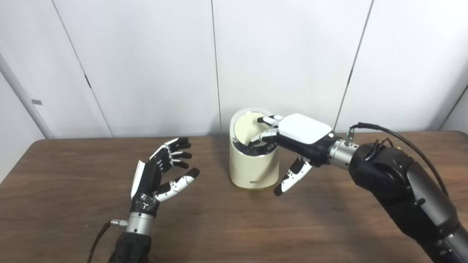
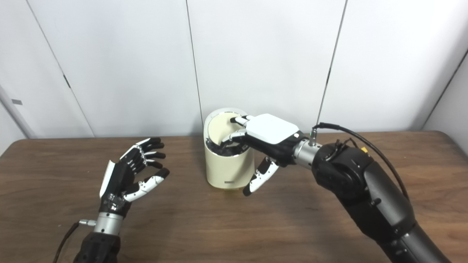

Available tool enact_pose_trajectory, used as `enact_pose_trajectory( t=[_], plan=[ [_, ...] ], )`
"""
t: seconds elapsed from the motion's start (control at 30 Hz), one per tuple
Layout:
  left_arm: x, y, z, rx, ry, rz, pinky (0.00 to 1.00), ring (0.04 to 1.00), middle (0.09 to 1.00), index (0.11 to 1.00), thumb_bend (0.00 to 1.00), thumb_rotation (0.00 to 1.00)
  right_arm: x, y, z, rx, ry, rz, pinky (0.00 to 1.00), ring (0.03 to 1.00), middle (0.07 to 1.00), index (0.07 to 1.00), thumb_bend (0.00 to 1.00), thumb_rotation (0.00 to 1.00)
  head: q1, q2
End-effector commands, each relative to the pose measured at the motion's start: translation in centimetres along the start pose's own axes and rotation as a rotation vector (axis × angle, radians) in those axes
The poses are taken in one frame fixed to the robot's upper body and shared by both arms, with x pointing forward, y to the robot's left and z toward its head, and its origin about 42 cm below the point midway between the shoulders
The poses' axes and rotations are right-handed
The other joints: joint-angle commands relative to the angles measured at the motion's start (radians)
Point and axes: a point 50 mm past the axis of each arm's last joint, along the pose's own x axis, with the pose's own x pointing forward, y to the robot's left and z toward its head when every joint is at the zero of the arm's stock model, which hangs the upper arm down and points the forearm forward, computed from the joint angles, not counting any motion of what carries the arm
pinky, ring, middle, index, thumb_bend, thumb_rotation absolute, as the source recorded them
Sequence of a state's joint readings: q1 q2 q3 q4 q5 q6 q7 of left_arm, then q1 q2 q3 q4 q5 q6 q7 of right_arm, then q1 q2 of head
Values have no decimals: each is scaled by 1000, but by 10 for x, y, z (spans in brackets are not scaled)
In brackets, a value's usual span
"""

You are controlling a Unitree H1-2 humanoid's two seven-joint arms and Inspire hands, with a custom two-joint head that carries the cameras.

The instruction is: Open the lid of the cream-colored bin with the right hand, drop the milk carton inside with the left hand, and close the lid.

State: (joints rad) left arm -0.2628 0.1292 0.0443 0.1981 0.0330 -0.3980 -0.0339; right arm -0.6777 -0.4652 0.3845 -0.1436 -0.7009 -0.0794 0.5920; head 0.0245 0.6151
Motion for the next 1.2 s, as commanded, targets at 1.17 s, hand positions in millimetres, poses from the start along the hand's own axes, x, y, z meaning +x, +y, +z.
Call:
enact_pose_trajectory(
  t=[1.17],
  plan=[
    [14,6,16,-6,-84,-12,548,671,760,797,657,210,-78,48,-48,636,280,-501,963,1000,993,944,739,313,-15,-25]
  ],
)
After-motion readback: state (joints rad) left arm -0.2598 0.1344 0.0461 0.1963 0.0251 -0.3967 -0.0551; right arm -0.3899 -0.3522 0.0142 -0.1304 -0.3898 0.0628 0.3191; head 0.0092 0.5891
